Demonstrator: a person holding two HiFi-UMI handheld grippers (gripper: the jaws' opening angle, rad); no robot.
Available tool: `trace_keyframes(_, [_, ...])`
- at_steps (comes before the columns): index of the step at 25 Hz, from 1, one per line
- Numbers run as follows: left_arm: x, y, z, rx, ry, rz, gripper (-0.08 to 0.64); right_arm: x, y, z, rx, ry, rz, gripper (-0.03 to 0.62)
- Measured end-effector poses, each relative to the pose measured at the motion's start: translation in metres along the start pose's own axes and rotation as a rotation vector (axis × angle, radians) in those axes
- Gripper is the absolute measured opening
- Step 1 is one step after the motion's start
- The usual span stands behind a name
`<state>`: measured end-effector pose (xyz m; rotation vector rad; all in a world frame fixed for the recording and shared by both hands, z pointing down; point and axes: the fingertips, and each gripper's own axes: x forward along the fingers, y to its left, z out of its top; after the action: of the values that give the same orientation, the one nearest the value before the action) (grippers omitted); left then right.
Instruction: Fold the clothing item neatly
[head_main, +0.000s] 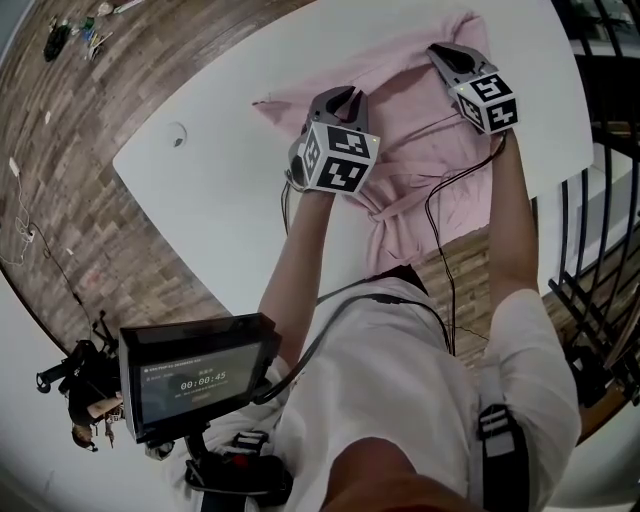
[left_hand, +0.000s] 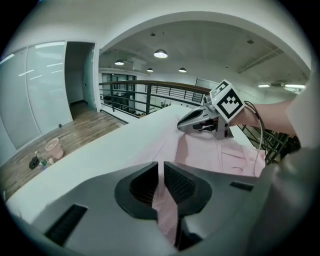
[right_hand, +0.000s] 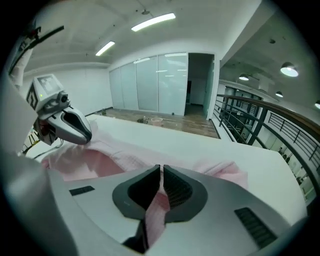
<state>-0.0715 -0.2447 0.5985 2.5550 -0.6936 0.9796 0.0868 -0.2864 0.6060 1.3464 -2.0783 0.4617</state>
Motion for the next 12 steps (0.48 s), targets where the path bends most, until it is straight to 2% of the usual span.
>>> trace_keyframes(2, [0.006,-0.003,-0.013,-0.005,0.039,-0.014,0.035,0.003,-0.006,-0.015,-0.022,0.049,-0.022,0.023])
trace_keyframes(6, [0.015,-0.002,-0.035,0.000,0.103,-0.007,0.035,0.005,-0.014,-0.024,-0.001,0.058,-0.031,0.023])
trace_keyframes(12, [0.017,0.001,-0.037,-0.006,0.070,0.015,0.035,0.006,-0.014,-0.022,-0.009,0.055,-0.050,0.023])
